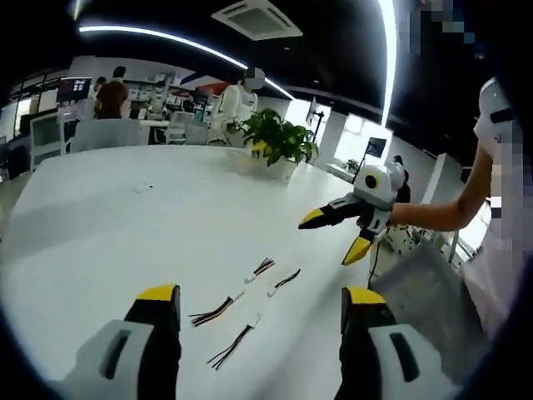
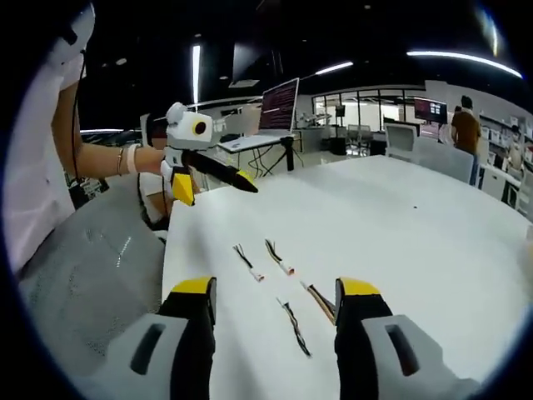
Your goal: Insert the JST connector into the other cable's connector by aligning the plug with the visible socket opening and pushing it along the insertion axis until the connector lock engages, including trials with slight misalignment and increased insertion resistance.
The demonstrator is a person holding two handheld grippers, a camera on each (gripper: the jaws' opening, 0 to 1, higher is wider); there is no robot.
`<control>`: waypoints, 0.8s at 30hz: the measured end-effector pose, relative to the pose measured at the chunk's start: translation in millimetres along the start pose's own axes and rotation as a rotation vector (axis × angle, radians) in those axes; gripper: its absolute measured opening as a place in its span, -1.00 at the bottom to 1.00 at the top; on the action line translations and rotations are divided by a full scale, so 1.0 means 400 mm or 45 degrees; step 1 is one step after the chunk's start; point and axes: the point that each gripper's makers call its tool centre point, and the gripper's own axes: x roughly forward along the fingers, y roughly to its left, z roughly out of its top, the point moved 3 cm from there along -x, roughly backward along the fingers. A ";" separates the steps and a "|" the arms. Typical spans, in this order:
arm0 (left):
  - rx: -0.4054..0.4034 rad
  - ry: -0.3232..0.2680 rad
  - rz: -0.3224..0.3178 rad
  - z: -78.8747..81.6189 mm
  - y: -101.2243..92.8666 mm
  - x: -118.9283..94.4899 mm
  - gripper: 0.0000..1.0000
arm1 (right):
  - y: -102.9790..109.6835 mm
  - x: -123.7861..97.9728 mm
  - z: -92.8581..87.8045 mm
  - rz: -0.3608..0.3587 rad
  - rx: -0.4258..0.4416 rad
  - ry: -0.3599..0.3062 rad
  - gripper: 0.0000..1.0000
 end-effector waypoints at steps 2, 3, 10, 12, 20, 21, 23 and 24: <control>0.029 -0.009 0.002 0.006 0.003 0.003 0.51 | -0.010 0.016 0.000 0.015 -0.014 -0.002 0.01; 0.048 -0.009 0.000 0.008 0.004 0.005 0.48 | -0.014 0.023 0.001 0.021 -0.022 -0.004 0.00; 0.124 -0.100 -0.026 0.029 0.016 0.023 0.31 | -0.042 0.062 -0.002 0.056 -0.045 -0.021 -0.07; 0.119 -0.105 -0.037 0.029 0.021 0.032 0.30 | -0.046 0.069 -0.005 0.062 -0.045 -0.022 -0.07; 0.135 -0.090 -0.083 0.014 0.035 0.067 0.18 | -0.060 0.080 -0.029 0.068 -0.045 0.013 -0.14; 0.129 -0.088 -0.096 0.011 0.036 0.071 0.13 | -0.065 0.081 -0.032 0.065 -0.040 0.013 -0.16; 0.157 -0.079 -0.115 0.002 0.039 0.080 0.05 | -0.071 0.083 -0.039 0.059 -0.033 0.014 -0.16; 0.154 -0.072 -0.119 -0.002 0.041 0.085 0.04 | -0.075 0.084 -0.041 0.054 -0.033 0.014 -0.14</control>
